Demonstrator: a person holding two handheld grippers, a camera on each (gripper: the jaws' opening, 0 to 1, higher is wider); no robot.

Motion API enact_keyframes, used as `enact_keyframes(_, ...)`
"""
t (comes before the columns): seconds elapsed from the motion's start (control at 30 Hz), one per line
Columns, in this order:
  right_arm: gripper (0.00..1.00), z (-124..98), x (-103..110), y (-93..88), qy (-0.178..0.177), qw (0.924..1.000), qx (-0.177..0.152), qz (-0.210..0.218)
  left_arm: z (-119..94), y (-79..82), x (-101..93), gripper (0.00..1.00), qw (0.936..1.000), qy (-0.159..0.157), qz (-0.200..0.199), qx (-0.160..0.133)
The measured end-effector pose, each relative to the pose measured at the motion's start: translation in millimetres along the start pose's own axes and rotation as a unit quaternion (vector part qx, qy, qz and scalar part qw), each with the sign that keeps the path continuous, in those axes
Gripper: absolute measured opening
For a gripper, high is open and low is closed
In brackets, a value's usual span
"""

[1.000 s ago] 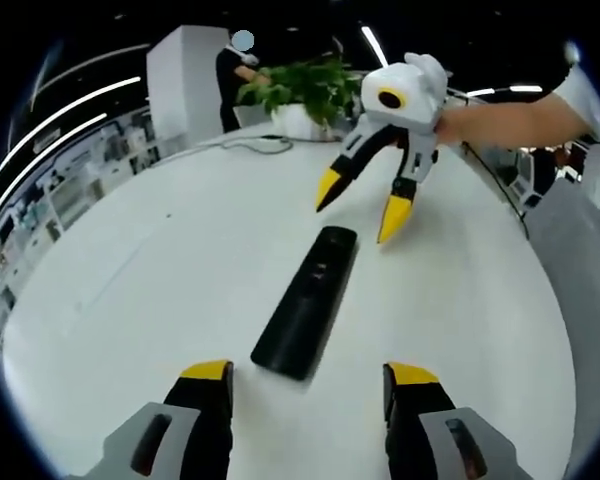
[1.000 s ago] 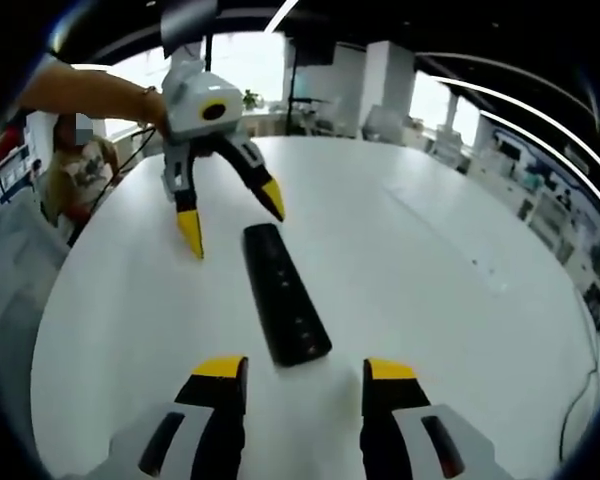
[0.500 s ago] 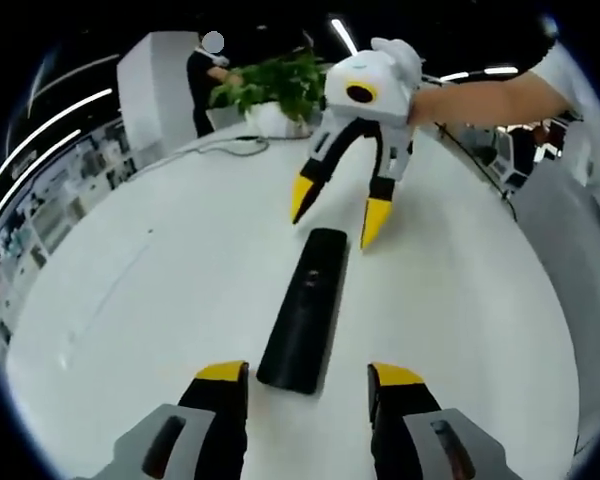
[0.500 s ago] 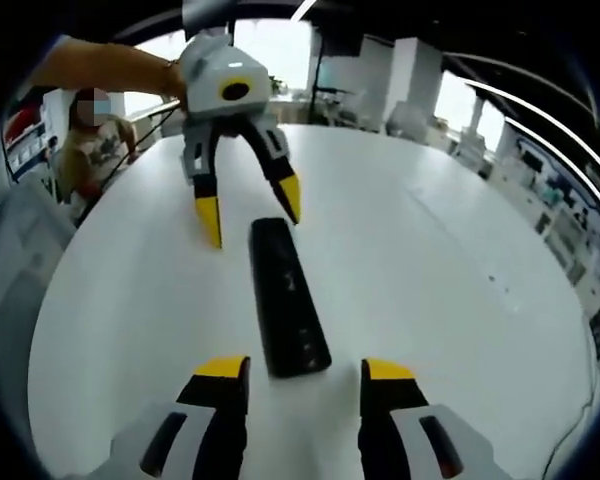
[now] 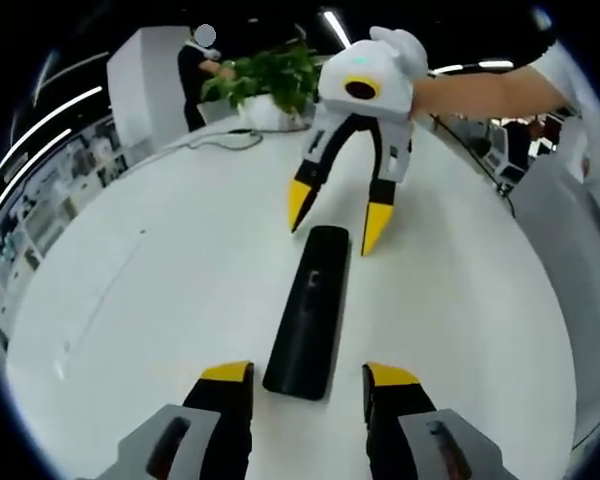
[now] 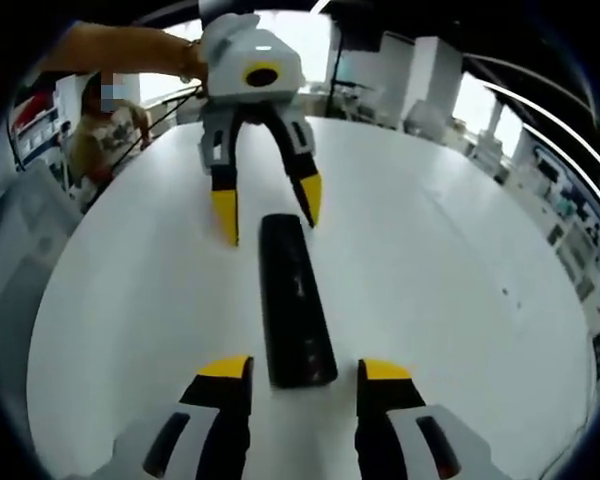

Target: Press the specified remote control buttons in sequence, fully releasing each button before pressing the next.

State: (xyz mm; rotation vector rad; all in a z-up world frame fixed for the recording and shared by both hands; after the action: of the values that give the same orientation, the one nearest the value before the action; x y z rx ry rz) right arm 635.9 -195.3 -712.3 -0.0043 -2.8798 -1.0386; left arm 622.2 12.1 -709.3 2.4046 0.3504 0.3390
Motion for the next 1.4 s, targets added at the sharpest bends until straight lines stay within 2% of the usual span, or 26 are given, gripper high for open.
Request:
enact_keyframes(0.27, 0.34, 2, -2, 3.2, 0.02, 0.9997, 0.009, -0.007, 1, 0.0, 1.0, 0.39, 0.9999, -0.01, 0.002, 0.006)
enact_keyframes(0.57, 0.25, 5, -4, 7.5, 0.042, 0.9988, 0.02, -0.018, 0, 2.5, 2.8, 0.34, 0.9994, -0.018, 0.016, 0.025)
enact_keyframes(0.9, 0.22, 5, -3, 10.1, 0.05, 0.998, 0.035, -0.02, 2, 9.2, -1.6, 0.32, 0.9982, -0.026, 0.036, 0.041)
enact_keyframes(1.17, 0.21, 5, -3, 11.9, 0.053, 0.9973, 0.046, -0.021, 3, 12.7, 1.0, 0.25, 0.9979, -0.026, 0.04, 0.045)
enact_keyframes(1.4, 0.21, 4, -2, 12.5, 0.054, 0.997, 0.05, -0.022, 3, 13.3, 4.5, 0.24, 0.9973, -0.03, 0.046, 0.047)
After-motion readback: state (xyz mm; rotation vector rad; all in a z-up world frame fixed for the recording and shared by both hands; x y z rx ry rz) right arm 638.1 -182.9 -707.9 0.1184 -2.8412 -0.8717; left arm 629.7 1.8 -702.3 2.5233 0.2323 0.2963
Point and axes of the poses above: the point that each gripper's makers call its tool centre point, and the gripper's own axes: z roughly forward along the fingers, x roughly to its left, y roughly out of its top, the point moved 9 cm from there along -z, roughly backward along the fingers, and after that the axes turned 11 degrees about y, right-handed, at the moved point
